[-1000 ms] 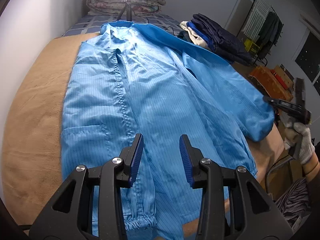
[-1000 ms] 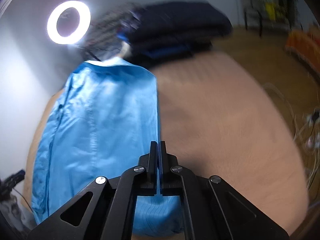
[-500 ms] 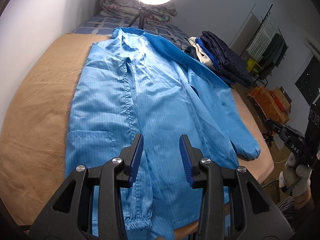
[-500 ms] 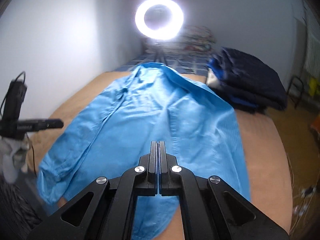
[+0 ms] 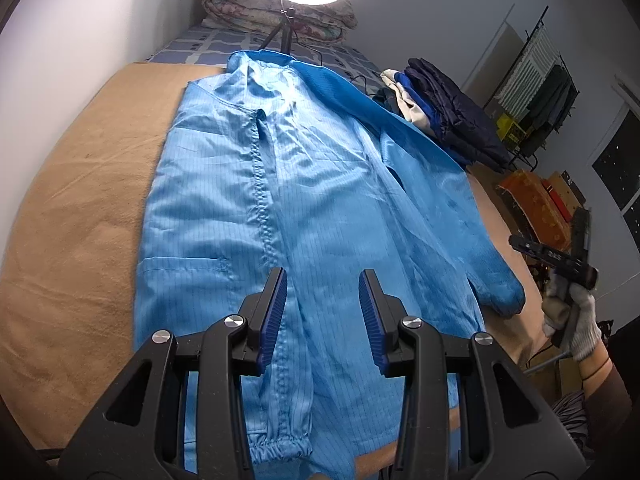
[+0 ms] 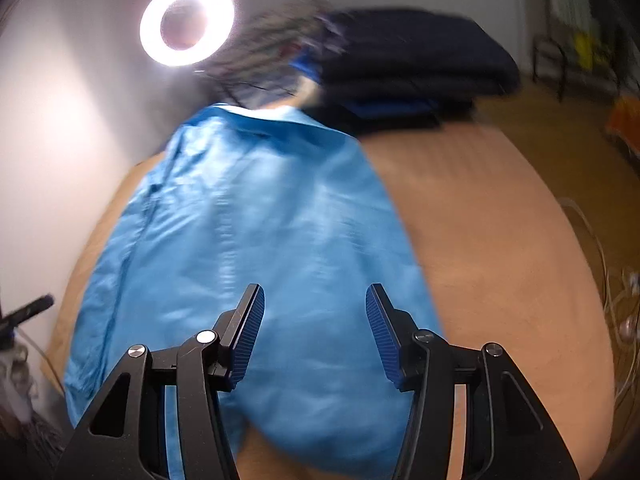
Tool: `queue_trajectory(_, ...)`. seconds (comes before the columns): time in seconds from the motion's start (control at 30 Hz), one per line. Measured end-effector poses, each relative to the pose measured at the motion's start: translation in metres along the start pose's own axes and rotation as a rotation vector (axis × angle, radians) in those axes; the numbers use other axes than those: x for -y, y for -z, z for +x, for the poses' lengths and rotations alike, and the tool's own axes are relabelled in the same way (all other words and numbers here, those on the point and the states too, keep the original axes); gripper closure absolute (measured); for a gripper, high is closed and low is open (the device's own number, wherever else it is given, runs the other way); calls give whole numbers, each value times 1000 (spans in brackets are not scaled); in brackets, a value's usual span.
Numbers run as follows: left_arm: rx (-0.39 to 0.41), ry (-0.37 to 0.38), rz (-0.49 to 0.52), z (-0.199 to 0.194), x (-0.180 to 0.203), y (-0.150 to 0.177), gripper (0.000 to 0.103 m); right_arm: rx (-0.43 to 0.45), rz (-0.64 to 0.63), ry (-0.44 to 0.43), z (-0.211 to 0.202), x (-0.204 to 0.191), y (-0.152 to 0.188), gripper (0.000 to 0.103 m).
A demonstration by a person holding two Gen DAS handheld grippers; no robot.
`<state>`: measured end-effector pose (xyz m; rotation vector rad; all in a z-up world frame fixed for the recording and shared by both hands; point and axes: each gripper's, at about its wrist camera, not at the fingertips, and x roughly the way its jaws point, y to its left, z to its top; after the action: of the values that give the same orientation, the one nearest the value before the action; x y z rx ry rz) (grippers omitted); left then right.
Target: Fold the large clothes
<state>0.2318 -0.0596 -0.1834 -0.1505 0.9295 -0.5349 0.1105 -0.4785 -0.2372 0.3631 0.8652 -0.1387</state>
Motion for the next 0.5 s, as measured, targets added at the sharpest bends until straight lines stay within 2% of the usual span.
queue_trajectory(0.17,-25,-1,24,12,9,1,66,-69,123,-1,27,48,-2,51)
queue_trajectory(0.27,-38,-2,34,17,12,2,66,-108,187,-50,42,67,-1,51)
queue_trajectory(0.33,-44,-5,40,20,14,2,66,-106,227,-108,48,75,0,51)
queue_trajectory(0.43,-50,-12,56,24,17,3,66,-99,234,-148,51,75,-3,51)
queue_trajectory(0.47,-53,-15,61,25,18,4,66,-100,224,-152,52,73,-3,53)
queue_trajectory(0.5,-56,-17,66,27,20,4,66,-103,203,-153,54,70,-3,58)
